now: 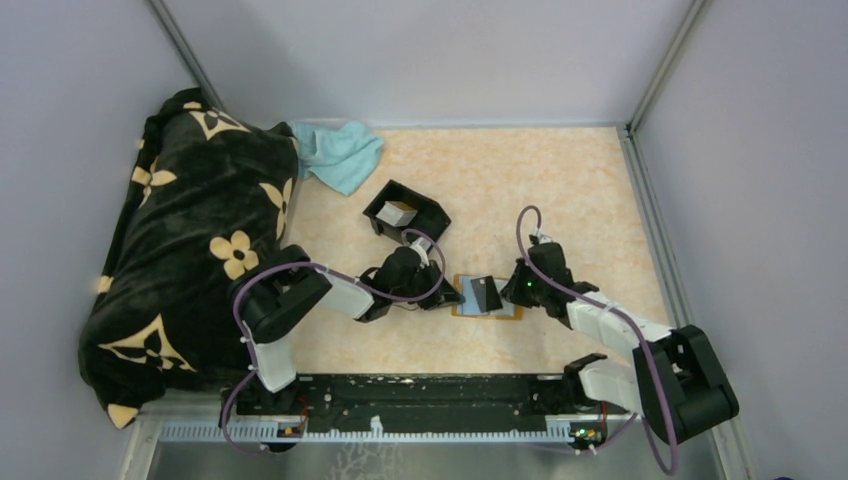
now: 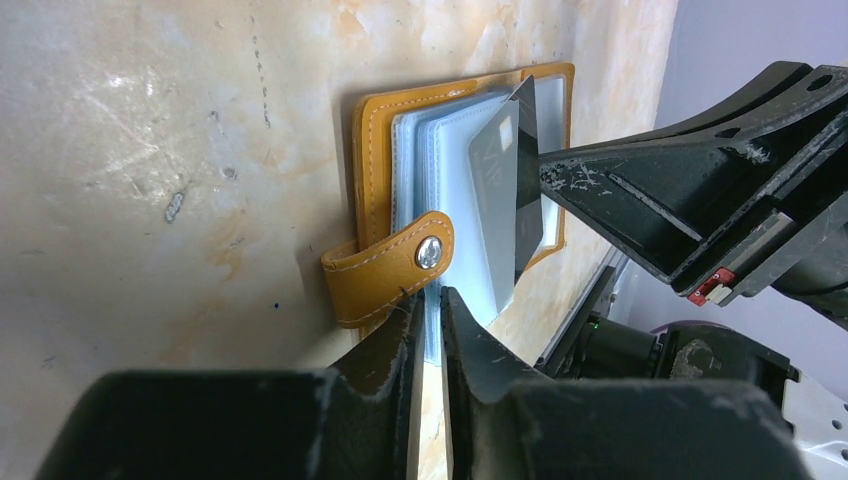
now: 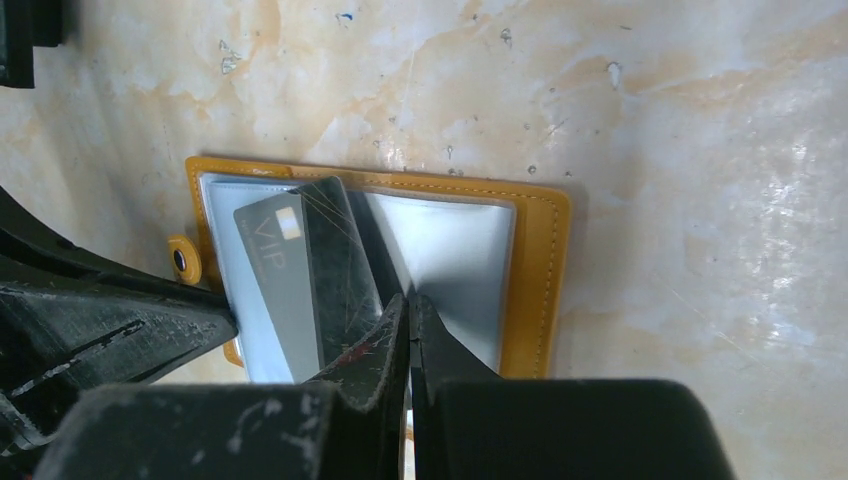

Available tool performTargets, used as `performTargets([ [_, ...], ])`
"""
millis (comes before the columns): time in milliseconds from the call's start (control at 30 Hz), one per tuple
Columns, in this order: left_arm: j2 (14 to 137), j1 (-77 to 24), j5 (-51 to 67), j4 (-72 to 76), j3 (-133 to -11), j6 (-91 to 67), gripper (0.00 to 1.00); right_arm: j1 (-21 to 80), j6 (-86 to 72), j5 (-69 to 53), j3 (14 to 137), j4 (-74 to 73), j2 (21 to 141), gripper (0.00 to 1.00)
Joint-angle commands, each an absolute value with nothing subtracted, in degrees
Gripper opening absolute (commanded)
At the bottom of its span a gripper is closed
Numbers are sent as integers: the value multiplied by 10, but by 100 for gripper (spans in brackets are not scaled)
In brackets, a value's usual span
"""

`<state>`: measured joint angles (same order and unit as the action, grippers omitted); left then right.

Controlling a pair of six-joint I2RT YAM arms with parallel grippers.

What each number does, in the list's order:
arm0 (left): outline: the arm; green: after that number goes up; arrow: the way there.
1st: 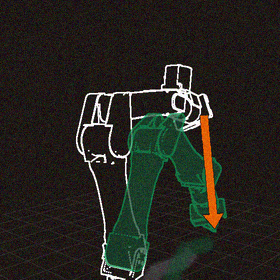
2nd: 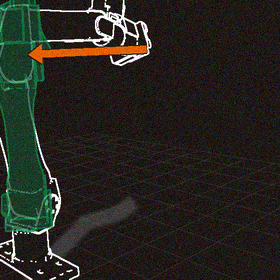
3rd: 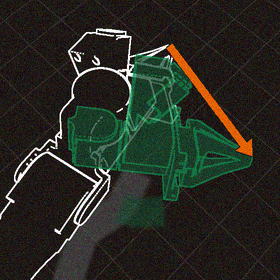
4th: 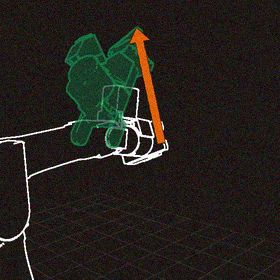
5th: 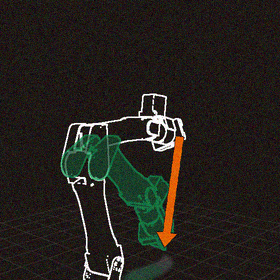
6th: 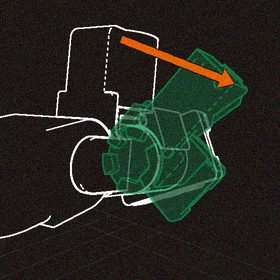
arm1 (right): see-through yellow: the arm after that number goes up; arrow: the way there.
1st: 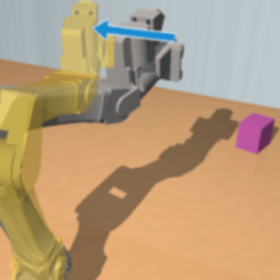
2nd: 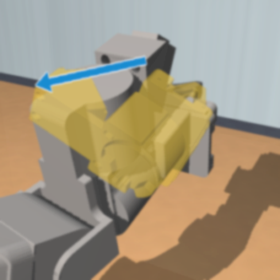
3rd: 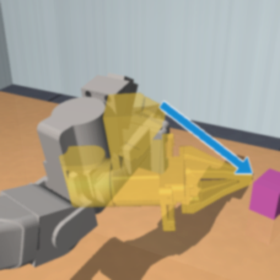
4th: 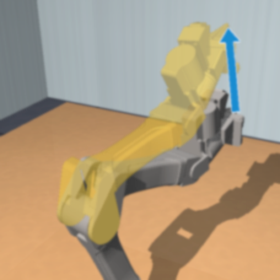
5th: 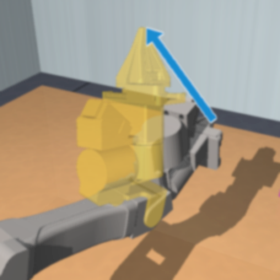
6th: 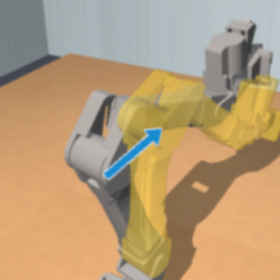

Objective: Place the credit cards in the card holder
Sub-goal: Insert the credit card into the card holder.

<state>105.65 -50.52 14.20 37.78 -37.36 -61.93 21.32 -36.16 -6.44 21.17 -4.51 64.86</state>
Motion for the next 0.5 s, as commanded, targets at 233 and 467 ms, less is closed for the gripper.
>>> performTargets([
  [233,1063,-517,132,365,-380,-615,17,295,-387,-15,254,-54,676,0],
  [467,1054,-524,128,360,-379,-614,17,325,-402,3,259,-63,678,0],
])
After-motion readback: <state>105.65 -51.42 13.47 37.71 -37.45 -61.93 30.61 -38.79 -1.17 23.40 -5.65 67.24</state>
